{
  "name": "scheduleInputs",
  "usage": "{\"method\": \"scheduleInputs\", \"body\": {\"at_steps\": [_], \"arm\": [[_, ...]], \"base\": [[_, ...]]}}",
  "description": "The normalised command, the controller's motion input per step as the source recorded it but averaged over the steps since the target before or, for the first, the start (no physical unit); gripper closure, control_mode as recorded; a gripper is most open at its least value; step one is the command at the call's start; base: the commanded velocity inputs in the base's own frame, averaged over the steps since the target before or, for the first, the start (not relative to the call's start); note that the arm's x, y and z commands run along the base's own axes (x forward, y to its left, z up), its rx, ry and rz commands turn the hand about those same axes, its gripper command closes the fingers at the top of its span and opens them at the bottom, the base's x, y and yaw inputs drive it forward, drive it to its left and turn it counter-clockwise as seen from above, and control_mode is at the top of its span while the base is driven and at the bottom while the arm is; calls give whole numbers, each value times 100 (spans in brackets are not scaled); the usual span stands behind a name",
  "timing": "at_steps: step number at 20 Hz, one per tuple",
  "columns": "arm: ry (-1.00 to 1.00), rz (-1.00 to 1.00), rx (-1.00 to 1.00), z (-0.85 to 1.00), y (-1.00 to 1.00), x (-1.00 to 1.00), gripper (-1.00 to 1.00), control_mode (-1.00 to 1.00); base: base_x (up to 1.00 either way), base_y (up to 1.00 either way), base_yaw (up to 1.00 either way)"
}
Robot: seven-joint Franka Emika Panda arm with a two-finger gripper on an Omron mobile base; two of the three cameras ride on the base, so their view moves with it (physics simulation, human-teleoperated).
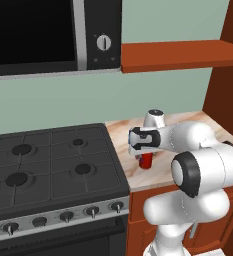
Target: Four empty soda cans are scattered around the kitchen. Gather all the cans and cluster them next to the stove for recycling.
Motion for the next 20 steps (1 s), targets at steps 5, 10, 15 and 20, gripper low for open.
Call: {"method": "scheduleInputs", "body": {"at_steps": [5,10,15,20], "arm": [[0,0,0,-13,0,3,100,-100],[0,0,0,-13,0,1,100,-100],[0,0,0,-4,0,0,-100,-100],[0,0,0,0,0,0,-100,-100]], "base": [[0,0,0],[0,0,0],[0,0,0],[0,0,0]]}}
